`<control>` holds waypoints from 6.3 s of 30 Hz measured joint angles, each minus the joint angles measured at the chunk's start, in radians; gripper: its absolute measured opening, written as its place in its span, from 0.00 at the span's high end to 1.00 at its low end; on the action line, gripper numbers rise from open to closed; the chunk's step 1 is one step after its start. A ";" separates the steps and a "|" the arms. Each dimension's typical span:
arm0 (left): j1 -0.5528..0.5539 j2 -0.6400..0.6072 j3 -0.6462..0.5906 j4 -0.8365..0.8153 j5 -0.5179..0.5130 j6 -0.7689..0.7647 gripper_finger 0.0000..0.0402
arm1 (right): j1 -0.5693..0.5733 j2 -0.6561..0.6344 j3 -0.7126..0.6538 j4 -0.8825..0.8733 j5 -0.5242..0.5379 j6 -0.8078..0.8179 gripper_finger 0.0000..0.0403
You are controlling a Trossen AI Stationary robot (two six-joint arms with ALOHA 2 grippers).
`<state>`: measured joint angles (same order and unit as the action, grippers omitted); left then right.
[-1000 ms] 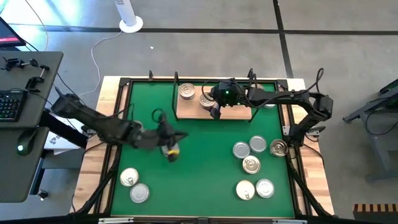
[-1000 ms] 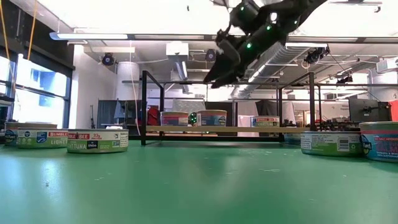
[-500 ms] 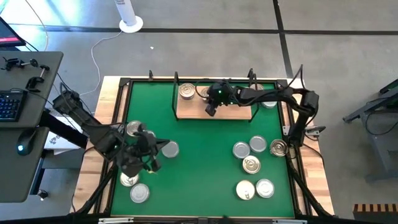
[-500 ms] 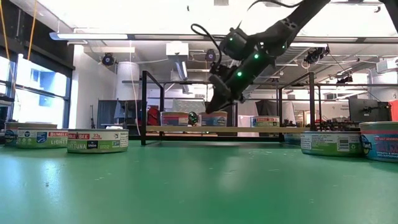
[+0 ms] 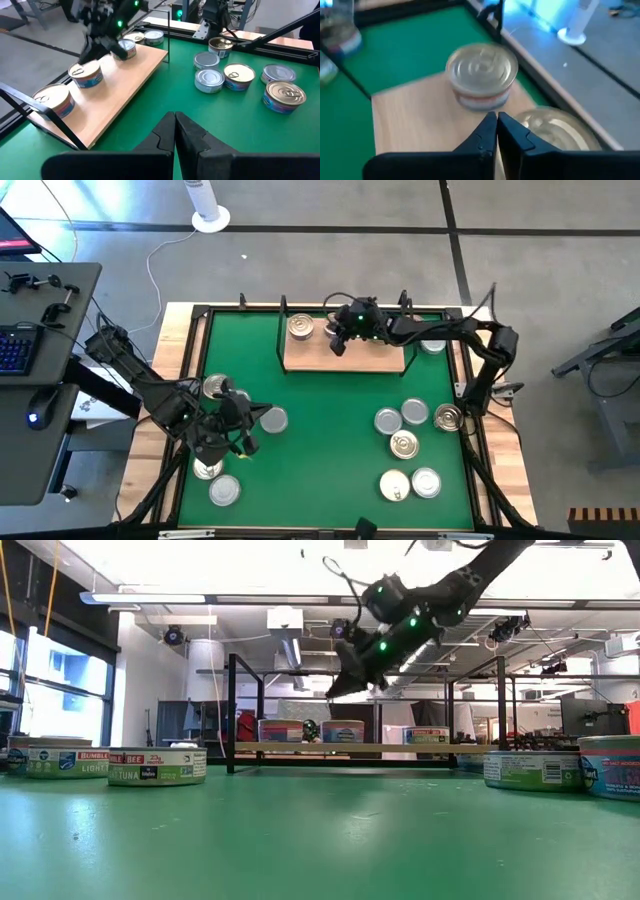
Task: Stack canned seafood by type on shelf
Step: Put the blue/pink tuna can on the shelf, then adjust the green tuna can on the shelf, then put the green tuna can on the shelf
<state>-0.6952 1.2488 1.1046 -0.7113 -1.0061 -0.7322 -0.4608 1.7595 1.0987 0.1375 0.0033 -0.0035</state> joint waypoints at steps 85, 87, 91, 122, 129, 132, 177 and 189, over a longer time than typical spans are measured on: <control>0.086 0.004 -0.050 0.112 0.021 0.071 1.00 | 0.027 -0.065 0.002 -0.763 0.521 0.108 1.00; 0.086 0.004 -0.050 0.112 0.023 0.071 1.00 | 0.027 -0.065 0.001 -0.771 0.535 0.108 1.00; 0.086 0.004 -0.050 0.112 0.029 0.071 1.00 | 0.025 -0.064 -0.001 -0.796 0.585 0.098 1.00; 0.007 0.193 -0.050 0.197 -0.062 0.087 1.00 | 1.125 -0.309 -0.001 -0.827 0.796 0.524 1.00; 0.051 0.395 -0.050 0.534 -0.020 0.221 1.00 | 1.078 -0.163 -0.001 -1.086 0.546 1.099 1.00; 0.082 0.475 -0.051 0.783 0.109 0.325 1.00 | 1.007 -0.089 -0.001 -1.162 0.477 1.165 1.00; 0.395 0.773 -0.049 0.814 0.575 0.236 1.00 | 0.905 -0.069 -0.436 0.034 0.462 0.395 0.05; 0.428 0.798 -0.055 0.916 0.591 0.236 1.00 | 0.870 0.041 -0.472 0.266 0.467 0.379 0.04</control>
<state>-0.2668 2.0464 1.0492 0.2043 -0.4148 -0.4961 0.4088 1.8005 0.6262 0.4031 0.4705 0.3759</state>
